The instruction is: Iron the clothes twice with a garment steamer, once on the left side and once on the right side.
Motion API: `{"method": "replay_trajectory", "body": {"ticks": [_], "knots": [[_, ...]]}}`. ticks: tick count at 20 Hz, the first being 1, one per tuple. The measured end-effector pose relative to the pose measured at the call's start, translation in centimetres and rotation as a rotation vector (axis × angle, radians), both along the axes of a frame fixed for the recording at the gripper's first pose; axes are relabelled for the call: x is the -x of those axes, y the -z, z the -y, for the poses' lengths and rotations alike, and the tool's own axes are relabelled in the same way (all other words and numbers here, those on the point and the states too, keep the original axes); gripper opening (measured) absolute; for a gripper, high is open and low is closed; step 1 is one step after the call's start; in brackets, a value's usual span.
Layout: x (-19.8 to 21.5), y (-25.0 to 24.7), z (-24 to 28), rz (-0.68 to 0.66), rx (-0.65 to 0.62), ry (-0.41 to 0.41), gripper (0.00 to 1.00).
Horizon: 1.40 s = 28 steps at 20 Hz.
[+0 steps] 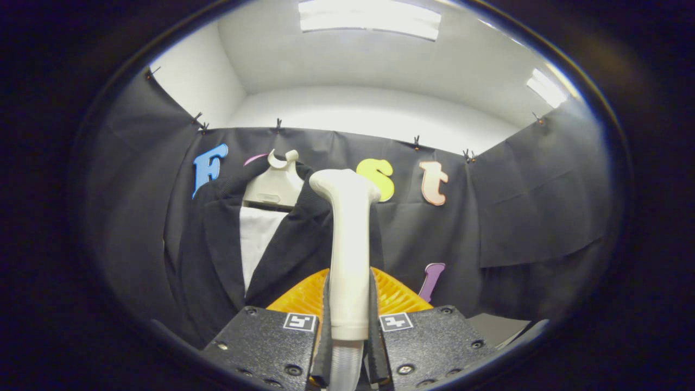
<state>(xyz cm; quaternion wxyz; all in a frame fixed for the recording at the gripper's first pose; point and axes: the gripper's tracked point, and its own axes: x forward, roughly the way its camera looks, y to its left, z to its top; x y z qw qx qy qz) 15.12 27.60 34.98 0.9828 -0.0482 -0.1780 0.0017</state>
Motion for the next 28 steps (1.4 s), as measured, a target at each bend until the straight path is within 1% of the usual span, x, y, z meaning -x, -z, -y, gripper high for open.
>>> {"method": "replay_trajectory", "body": {"ticks": [3,6,10,19,28], "knots": [[-0.7,0.5,-0.6,-0.012,0.010,-0.002,0.29],[-1.5,1.8,-1.4,-0.037,0.022,0.013,0.29],[-0.8,3.6,-1.7,-0.048,0.049,0.030,0.29],[0.8,8.0,-2.4,-0.109,0.088,0.020,0.29],[2.0,15.4,-2.2,-0.227,0.090,0.031,0.29]]}}
